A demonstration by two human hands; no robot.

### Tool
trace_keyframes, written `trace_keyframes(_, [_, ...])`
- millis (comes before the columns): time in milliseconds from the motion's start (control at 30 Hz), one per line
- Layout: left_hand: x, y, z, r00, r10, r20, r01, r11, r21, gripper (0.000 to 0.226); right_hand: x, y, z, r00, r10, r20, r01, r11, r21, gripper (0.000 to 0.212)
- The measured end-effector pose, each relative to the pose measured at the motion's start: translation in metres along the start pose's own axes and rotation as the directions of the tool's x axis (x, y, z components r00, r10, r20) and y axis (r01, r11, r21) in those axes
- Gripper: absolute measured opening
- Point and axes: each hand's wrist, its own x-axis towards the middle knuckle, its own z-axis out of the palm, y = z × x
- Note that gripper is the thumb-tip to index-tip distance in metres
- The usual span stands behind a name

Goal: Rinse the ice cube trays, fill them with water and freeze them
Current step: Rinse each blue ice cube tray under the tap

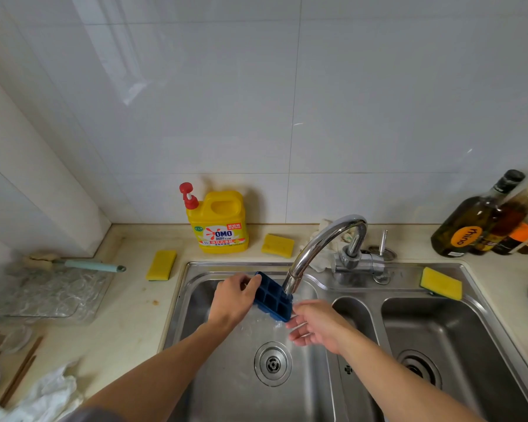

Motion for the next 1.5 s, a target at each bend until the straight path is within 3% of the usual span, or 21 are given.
trace_keyframes(267, [0.001,0.0,0.006,0.999,-0.018,0.039,0.02,0.999,-0.046,0.036,0.001,0.005,-0.007,0.999,0.011,-0.04,-0.011,1.0,-0.013,0.019])
trace_keyframes(533, [-0.016,0.004,0.029,0.92,-0.136,0.368,0.262,0.911,-0.318,0.036,0.003,0.005,-0.023,0.987,-0.009,-0.161,0.049,0.968,0.248,0.036])
trace_keyframes(733, [-0.022,0.018,0.051,0.827,-0.186,0.53,0.438,0.804,-0.402,0.041,-0.001,-0.001,-0.035,0.944,-0.061,-0.323,0.121,0.978,0.168,0.029])
trace_keyframes(867, [-0.015,0.019,0.053,0.842,-0.314,0.439,0.517,0.705,-0.485,0.05,-0.001,-0.001,-0.022,0.954,-0.108,-0.278,0.138,0.986,0.092,0.025])
trace_keyframes(933, [-0.01,0.016,0.051,0.841,-0.393,0.372,0.536,0.703,-0.468,0.05,0.001,0.001,-0.016,0.963,-0.138,-0.232,0.163,0.982,0.091,0.027])
trace_keyframes(1100, [-0.012,0.014,0.055,0.824,-0.353,0.443,0.541,0.721,-0.432,0.051,0.009,0.008,-0.022,0.961,-0.016,-0.276,0.078,0.973,0.217,0.031])
trace_keyframes(1200, [-0.011,0.015,0.056,0.824,-0.451,0.343,0.566,0.683,-0.461,0.049,0.01,0.005,-0.013,0.977,-0.069,-0.2,0.098,0.986,0.135,0.033])
trace_keyframes(1267, [-0.011,0.014,0.056,0.834,-0.472,0.287,0.552,0.711,-0.436,0.05,0.01,0.002,-0.01,0.987,-0.077,-0.145,0.101,0.98,0.173,0.035])
trace_keyframes(1367, [-0.013,0.016,0.056,0.87,-0.387,0.305,0.486,0.774,-0.406,0.054,0.011,0.004,-0.012,0.983,0.019,-0.18,0.036,0.954,0.298,0.039])
trace_keyframes(1500, [-0.01,0.02,0.046,0.914,-0.354,0.201,0.406,0.826,-0.392,0.05,0.013,0.006,-0.004,0.994,0.007,-0.107,0.026,0.952,0.305,0.043])
